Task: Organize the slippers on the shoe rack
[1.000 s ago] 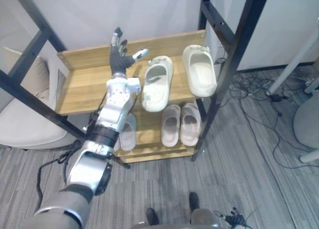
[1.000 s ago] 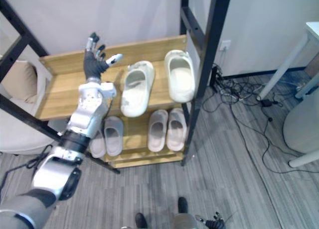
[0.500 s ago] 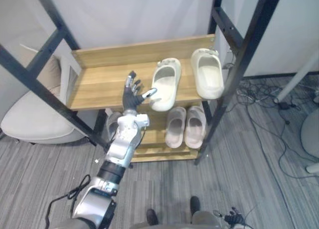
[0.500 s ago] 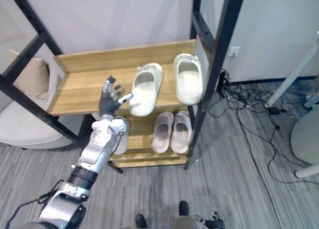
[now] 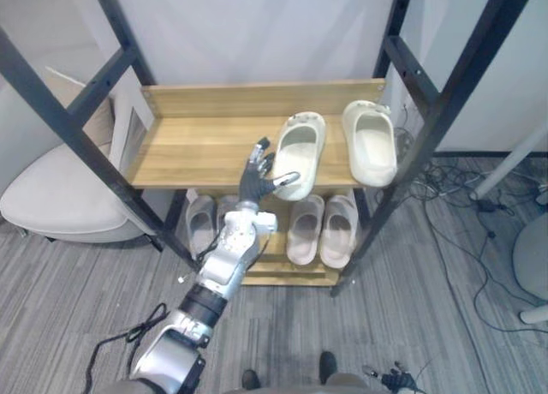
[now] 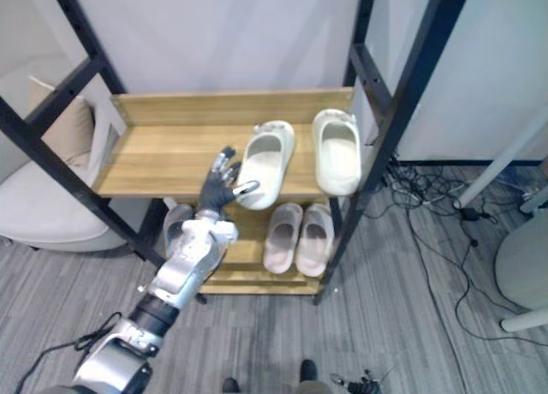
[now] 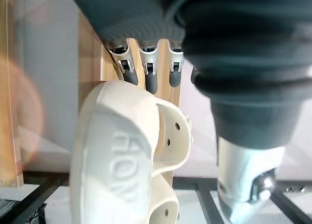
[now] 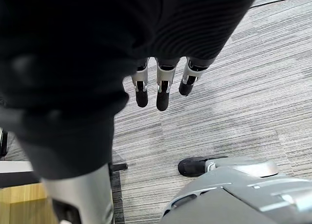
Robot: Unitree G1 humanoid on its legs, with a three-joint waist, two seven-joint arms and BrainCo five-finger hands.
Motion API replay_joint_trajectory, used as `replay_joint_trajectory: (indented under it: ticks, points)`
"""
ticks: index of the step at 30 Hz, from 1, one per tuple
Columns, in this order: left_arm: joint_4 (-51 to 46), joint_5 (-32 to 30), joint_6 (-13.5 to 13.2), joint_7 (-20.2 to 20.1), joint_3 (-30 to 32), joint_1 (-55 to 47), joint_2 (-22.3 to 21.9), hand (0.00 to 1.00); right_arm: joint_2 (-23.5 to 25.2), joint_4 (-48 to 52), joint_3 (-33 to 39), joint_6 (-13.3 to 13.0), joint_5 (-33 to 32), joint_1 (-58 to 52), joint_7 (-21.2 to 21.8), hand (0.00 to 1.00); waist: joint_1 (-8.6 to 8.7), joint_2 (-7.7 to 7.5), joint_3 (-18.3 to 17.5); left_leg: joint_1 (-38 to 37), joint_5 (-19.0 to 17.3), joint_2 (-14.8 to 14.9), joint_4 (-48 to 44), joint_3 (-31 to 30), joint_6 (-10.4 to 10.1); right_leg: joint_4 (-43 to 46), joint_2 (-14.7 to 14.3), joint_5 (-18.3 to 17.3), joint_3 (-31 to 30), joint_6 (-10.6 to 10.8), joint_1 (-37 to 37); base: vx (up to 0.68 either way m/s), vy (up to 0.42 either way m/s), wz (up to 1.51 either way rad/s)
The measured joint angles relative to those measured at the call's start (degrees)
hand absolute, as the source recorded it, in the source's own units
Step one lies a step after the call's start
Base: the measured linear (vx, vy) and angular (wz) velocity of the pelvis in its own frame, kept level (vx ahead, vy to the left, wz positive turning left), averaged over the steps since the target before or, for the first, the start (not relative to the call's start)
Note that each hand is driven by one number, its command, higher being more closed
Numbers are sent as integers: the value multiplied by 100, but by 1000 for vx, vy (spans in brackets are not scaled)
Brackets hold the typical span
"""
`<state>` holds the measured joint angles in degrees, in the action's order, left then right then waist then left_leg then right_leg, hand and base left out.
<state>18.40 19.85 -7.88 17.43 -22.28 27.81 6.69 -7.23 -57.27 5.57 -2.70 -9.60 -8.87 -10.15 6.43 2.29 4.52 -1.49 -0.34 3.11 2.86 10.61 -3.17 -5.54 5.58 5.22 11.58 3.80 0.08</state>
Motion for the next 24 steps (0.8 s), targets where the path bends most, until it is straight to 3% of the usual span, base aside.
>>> replay_joint_trajectory:
  ticks: [12, 24]
  points:
    - [1050, -9, -63, 140, -213, 787, -337, 0, 65, 6, 202, -4, -8, -28, -112, 0, 58, -87, -21, -46, -111, 24, 22, 322, -61, -1, -27, -55, -332, 20, -168, -21, -3, -14]
    - [1410, 1, -149, 262, 101, 1188, -161, 0, 211, 19, 496, -6, 15, -20, -184, 0, 125, -87, -29, -49, -195, -10, 4, 483, -44, 6, -42, -35, -502, 30, -231, 41, 4, -7]
